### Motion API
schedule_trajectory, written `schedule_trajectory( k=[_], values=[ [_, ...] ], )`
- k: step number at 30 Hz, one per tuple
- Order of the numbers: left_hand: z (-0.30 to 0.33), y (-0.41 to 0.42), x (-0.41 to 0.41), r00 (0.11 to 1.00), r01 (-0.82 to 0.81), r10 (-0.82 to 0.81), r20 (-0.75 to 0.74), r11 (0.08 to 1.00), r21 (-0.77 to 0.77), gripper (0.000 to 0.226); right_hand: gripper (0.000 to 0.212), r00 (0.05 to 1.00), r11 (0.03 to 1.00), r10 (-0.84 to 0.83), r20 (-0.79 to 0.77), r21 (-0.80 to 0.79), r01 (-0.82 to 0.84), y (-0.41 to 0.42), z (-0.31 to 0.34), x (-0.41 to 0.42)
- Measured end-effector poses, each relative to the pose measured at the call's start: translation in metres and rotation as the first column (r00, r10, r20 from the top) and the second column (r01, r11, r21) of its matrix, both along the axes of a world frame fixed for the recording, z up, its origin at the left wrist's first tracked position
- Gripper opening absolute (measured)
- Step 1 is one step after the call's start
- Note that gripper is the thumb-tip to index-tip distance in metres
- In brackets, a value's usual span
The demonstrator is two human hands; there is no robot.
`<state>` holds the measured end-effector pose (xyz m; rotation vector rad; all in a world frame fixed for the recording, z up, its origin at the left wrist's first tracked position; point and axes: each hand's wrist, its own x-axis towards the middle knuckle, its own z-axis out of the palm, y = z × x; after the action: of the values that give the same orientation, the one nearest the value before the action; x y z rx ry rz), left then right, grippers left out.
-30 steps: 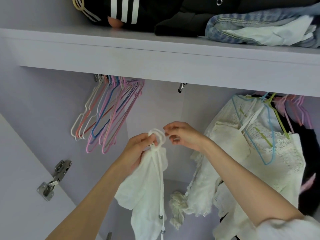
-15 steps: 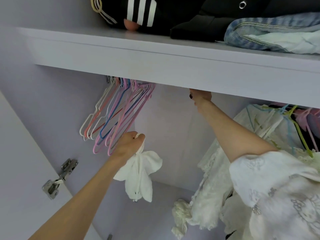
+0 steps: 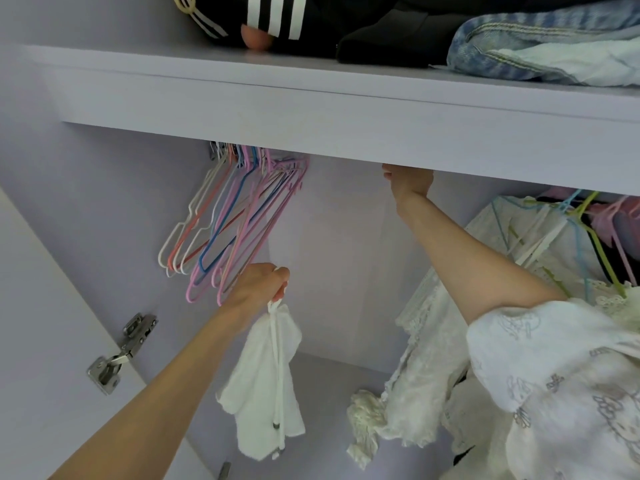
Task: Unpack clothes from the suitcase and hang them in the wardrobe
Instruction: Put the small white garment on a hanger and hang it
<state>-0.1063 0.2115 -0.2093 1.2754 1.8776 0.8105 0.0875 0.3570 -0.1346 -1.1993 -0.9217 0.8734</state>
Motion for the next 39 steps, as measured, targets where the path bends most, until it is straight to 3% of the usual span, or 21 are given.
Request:
schedule_trajectory(
  k=[5,8,14,18,23,28,34,39],
  values=[
    [0.0,-0.005,0.008,0.991,0.126,-0.127,-0.04,0.992,-0.025,0.028,0.015,0.992,0.996,0.09,0.084,-0.013,-0.089,-0.025,-0.044,-0.006],
    [-0.003,-0.008,0.013,0.969,0.247,-0.247,-0.029,0.969,-0.009,0.029,0.002,0.978,0.976,0.205,-0.035,-0.063,-0.207,-0.054,-0.074,-0.018],
    [-0.001,-0.014,0.025,0.907,0.415,-0.412,-0.09,0.91,0.019,0.021,0.02,0.856,0.837,0.428,-0.291,-0.229,-0.497,-0.114,-0.121,-0.037],
    [-0.002,-0.015,0.025,0.883,0.433,-0.407,-0.235,0.898,0.074,0.019,0.038,0.739,0.728,0.578,-0.347,-0.189,-0.659,-0.136,-0.132,-0.045],
    [-0.004,-0.021,0.022,0.879,0.393,-0.333,-0.342,0.911,0.123,0.02,0.043,0.637,0.661,0.628,-0.447,-0.126,-0.74,-0.154,-0.131,-0.045],
    [-0.006,-0.026,0.019,0.852,0.402,-0.337,-0.402,0.911,0.088,0.034,0.044,0.656,0.648,0.603,-0.454,-0.2,-0.735,-0.161,-0.135,-0.051],
    [-0.01,-0.033,0.018,0.916,0.347,-0.33,-0.229,0.937,0.033,0.027,0.04,0.686,0.629,0.603,-0.408,-0.285,-0.723,-0.164,-0.144,-0.045],
    [-0.015,-0.038,0.008,0.951,0.288,-0.285,0.117,0.958,-0.007,0.014,0.04,0.698,0.676,0.502,-0.511,-0.271,-0.685,-0.165,-0.147,-0.034]
  ],
)
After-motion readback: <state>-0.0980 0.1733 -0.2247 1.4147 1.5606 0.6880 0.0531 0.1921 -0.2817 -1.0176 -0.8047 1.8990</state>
